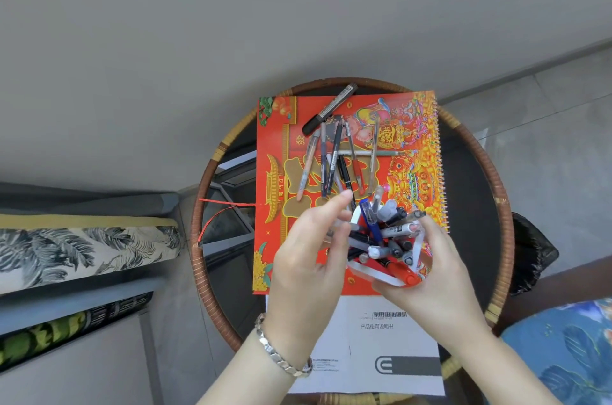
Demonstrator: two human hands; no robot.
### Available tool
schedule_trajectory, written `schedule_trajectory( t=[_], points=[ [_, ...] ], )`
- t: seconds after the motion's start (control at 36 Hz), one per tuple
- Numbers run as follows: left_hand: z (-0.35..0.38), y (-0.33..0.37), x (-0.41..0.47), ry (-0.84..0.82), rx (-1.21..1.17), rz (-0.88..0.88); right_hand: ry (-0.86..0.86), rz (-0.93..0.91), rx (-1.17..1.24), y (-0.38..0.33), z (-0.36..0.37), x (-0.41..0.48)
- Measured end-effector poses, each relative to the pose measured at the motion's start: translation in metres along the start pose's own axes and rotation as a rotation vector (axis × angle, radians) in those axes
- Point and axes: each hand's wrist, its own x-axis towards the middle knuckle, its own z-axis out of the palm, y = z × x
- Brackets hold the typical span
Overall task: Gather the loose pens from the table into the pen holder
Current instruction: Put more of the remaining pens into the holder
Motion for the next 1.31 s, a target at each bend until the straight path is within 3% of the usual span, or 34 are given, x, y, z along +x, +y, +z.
schedule_trajectory(
  t=[0.17,0.31,0.5,0.67,0.75,0.81,0.83,0.89,0.97,1.03,1.17,1.31],
  points=[
    [0.002,0.003,0.001,-0.064,0.023,-0.118,0.008,0.0,-0.002,0.002,0.004,0.001],
    [0.002,0.005,-0.004,-0.199,0.085,0.015,0.004,0.039,-0.006,0.006,0.004,0.001],
    [0.008,-0.02,0.006,-0.162,0.39,0.029,0.036,-0.068,-0.087,-0.002,0.013,-0.006],
    [0.012,-0.013,0.002,-0.479,0.012,-0.096,0.043,-0.006,0.139,-0.01,0.014,0.005],
    [0.007,-0.011,0.0,-0.585,0.146,0.013,0.083,0.004,0.155,-0.01,0.011,0.01],
    [0.014,-0.016,0.018,-0.601,0.139,-0.075,0.095,0.001,0.153,-0.011,0.008,0.014],
    [0.017,-0.017,0.031,-0.586,0.013,-0.268,0.088,0.002,0.151,-0.012,0.005,0.016],
    [0.018,-0.026,0.057,-0.398,-0.267,-0.577,0.068,0.008,0.157,-0.013,0.001,0.02],
    [0.017,-0.049,0.073,-0.093,-0.16,-0.512,0.056,0.02,0.157,-0.014,-0.002,0.026],
    [0.021,-0.074,0.084,-0.05,0.072,-0.564,0.069,0.017,0.13,-0.011,-0.004,0.031],
    [0.051,-0.117,0.119,-0.145,0.436,-0.603,0.08,0.055,0.085,-0.002,-0.007,0.039],
    [0.064,-0.128,0.121,-0.197,0.504,-0.603,0.06,0.074,0.063,0.009,-0.013,0.04]
  ],
)
